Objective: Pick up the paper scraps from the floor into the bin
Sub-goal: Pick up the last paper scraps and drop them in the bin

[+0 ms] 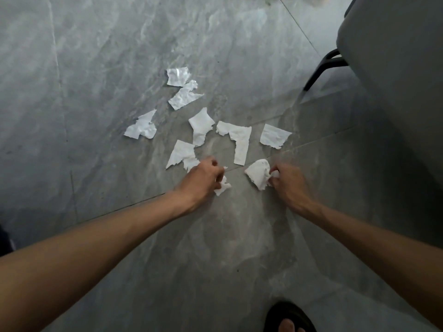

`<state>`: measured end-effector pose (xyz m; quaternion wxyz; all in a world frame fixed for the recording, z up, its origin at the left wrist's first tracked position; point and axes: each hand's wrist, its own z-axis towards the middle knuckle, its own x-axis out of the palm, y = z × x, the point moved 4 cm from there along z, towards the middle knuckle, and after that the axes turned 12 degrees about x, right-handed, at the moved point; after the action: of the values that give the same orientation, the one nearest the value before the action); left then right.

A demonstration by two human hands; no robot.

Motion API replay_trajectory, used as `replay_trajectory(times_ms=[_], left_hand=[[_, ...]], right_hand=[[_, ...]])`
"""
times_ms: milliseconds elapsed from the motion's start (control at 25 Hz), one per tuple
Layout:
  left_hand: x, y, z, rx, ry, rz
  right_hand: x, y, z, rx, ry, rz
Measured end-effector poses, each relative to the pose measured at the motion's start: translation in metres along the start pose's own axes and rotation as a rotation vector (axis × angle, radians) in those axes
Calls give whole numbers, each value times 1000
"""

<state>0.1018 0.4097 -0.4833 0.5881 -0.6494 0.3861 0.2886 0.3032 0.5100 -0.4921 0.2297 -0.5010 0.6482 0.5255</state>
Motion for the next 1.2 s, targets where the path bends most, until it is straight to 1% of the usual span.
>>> replay_trajectory(times_ms=[80, 200, 280, 360, 400, 560, 720, 800, 880, 960, 1080, 1200], left_hand=[[8, 4, 4, -19, 35, 24], [8, 5, 2, 11, 32, 24], [2, 5, -4, 0, -31, 8], [-7, 11, -11, -42, -104, 11], [-10, 16, -13, -75, -113, 24], [-21, 38, -20, -188, -19, 115], [-20, 36, -24, -121, 35, 178], [-25, 34, -26, -118, 19, 146], [-42, 28, -30, -136, -40, 48], [-69, 17, -38, -108, -64, -23], [-128, -4, -59, -45, -54, -21], [-198, -19, -94, -39, -107, -3]], right_hand=[[-4, -10, -6, 12, -18, 44], [-6, -19, -17, 11, 9, 77], [-5, -17, -26, -6, 39, 97], [-1, -4, -36, -48, 47, 107], [1, 3, -40, -79, 52, 109], [8, 30, -56, -163, 100, 118], [5, 39, -63, -179, 121, 110], [1, 38, -65, -161, 125, 131], [-2, 40, -66, -125, 139, 151], [-2, 49, -67, -78, 180, 164], [1, 78, -73, -48, 249, 196], [-1, 124, -83, -93, 272, 236]])
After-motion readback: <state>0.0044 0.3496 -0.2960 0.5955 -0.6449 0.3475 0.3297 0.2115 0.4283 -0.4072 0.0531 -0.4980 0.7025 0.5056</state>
